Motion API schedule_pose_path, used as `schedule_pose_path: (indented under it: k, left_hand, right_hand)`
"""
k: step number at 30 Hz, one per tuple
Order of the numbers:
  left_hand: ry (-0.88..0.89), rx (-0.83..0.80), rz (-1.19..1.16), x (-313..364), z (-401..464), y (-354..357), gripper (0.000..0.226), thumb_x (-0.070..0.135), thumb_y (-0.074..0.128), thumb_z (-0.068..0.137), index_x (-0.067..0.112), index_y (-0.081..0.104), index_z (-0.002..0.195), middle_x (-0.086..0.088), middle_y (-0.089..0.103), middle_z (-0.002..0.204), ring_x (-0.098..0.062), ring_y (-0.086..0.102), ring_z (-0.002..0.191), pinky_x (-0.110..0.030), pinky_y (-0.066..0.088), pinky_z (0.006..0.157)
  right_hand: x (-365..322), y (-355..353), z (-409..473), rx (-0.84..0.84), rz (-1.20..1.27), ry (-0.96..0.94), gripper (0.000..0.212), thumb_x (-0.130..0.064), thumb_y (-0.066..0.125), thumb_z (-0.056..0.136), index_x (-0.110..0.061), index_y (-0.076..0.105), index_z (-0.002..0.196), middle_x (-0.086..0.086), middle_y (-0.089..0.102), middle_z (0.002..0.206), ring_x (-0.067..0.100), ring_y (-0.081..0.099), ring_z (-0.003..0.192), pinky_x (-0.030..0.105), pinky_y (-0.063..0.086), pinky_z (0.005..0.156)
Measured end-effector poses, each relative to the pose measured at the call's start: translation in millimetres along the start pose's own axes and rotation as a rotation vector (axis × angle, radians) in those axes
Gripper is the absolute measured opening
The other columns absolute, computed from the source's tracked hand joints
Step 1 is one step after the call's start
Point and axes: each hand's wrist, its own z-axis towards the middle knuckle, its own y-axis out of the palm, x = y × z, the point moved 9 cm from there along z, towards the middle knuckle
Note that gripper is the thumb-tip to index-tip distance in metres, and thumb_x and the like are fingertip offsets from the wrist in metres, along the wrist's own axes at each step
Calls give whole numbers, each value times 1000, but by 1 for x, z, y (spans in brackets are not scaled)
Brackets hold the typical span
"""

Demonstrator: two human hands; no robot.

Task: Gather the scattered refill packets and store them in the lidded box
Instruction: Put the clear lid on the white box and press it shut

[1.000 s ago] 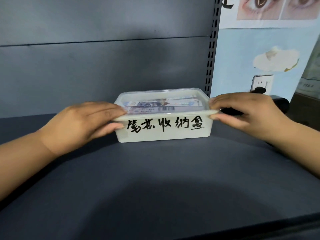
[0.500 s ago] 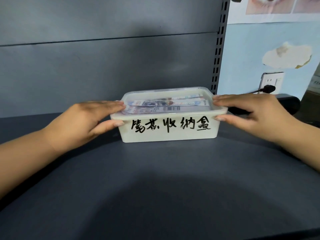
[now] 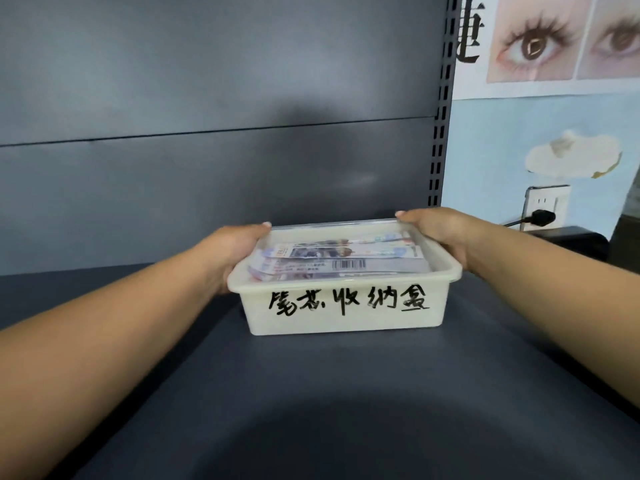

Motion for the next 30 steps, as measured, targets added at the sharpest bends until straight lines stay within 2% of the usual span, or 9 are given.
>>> schedule_pose_path:
  k: [5,11,15,17,19,21,23,26,30]
  left_hand:
    - [-40,-44,-161,-15,13,1,26,26,41,95,6,51,80,-8,63,42,-17,60,35,-19,45,32]
    - [-29,-69,-269,-16,7,3,21,28,47,92,10,53,81,-10,67,53,-19,63,41,-22,51,39]
    - [14,-155,-305,-11,-19,11,41,45,45,89,10,57,106,-16,68,98,-19,67,64,-29,55,63]
    - [131,-141,-237,-6,-42,1,45,55,45,84,15,55,101,-1,71,91,-6,68,69,-23,52,70]
    - [251,-137,-69,0,-62,-5,80,79,53,59,26,54,119,15,64,119,9,57,104,-15,41,94]
    - [382,-151,87,4,-82,-3,95,82,53,47,41,36,132,35,35,133,23,31,118,1,26,95]
    - [462,-132,204,6,-83,-4,84,58,47,60,27,33,137,29,26,133,20,21,120,14,16,82]
    - [563,-137,354,15,-78,-5,69,51,43,74,16,42,133,15,34,139,11,24,124,14,12,85]
    - [739,-144,664,21,-76,1,101,89,28,59,19,49,130,14,41,135,2,30,128,-2,13,100]
  right_hand:
    - [5,3,2,10,136,-20,21,-21,45,94,-8,52,79,6,63,42,17,61,36,21,45,33]
    - [0,0,-4,50,96,-66,16,-19,49,92,-9,53,79,7,64,47,16,60,35,19,43,32]
    - [-4,4,-23,-13,20,-39,35,-39,53,86,-7,56,101,16,69,93,24,70,68,28,55,56]
    - [-17,-11,-41,53,-71,-142,48,-47,54,83,-13,52,117,12,54,131,28,58,112,38,48,94]
    - [-24,-11,-65,6,-205,-267,54,-60,58,72,-28,54,116,-12,46,136,14,43,128,35,32,110]
    - [-13,-1,-83,-89,-317,-290,52,-65,63,62,-40,57,107,-33,59,114,-12,51,113,13,36,101]
    - [-5,7,-89,-97,-360,-324,22,-48,56,70,-45,56,92,-48,58,80,-30,51,83,-8,34,76]
    - [-6,4,-90,-48,-350,-361,50,-56,52,62,-42,56,110,-41,58,99,-20,52,98,4,33,93]
    - [-7,11,-89,-31,-400,-315,38,-58,45,73,-42,59,105,-22,62,116,-2,54,111,23,30,105]
